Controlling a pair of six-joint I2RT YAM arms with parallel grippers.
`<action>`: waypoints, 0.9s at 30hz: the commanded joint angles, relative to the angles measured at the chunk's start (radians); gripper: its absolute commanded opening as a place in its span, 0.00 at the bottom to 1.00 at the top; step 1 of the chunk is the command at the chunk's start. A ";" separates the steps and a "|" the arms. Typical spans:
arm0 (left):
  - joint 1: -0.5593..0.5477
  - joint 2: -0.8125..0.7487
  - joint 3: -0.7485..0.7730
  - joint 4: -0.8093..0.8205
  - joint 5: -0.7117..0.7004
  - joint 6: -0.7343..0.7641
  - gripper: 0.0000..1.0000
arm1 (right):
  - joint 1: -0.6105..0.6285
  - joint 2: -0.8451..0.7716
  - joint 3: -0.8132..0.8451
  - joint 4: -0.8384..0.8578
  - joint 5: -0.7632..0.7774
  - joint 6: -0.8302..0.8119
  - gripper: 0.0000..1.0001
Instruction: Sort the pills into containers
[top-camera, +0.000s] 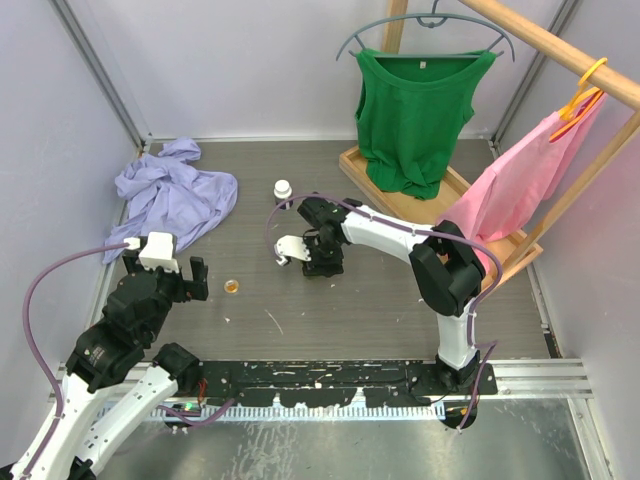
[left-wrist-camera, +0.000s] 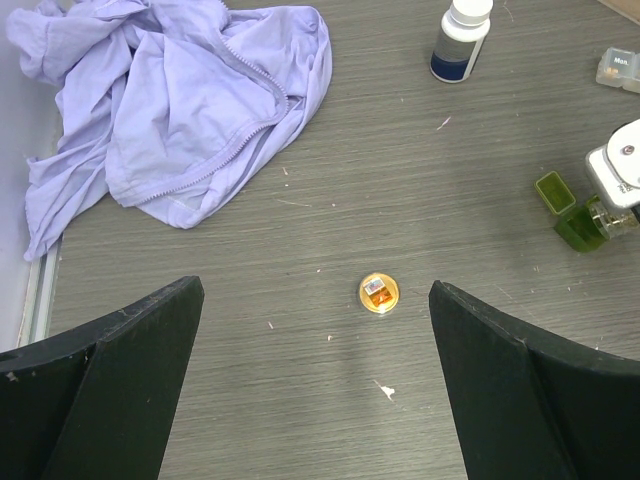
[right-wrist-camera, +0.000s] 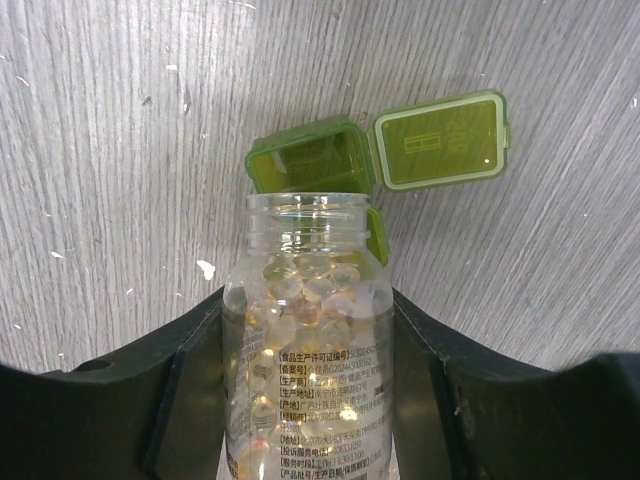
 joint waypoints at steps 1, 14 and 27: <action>0.004 0.009 0.005 0.058 -0.002 0.015 0.98 | 0.005 -0.029 0.036 0.002 0.036 0.014 0.01; 0.004 0.007 0.003 0.058 0.002 0.017 0.98 | 0.010 -0.043 0.023 0.025 0.067 0.028 0.01; 0.004 0.003 0.004 0.059 0.003 0.017 0.98 | 0.005 -0.043 0.050 -0.033 0.022 0.023 0.01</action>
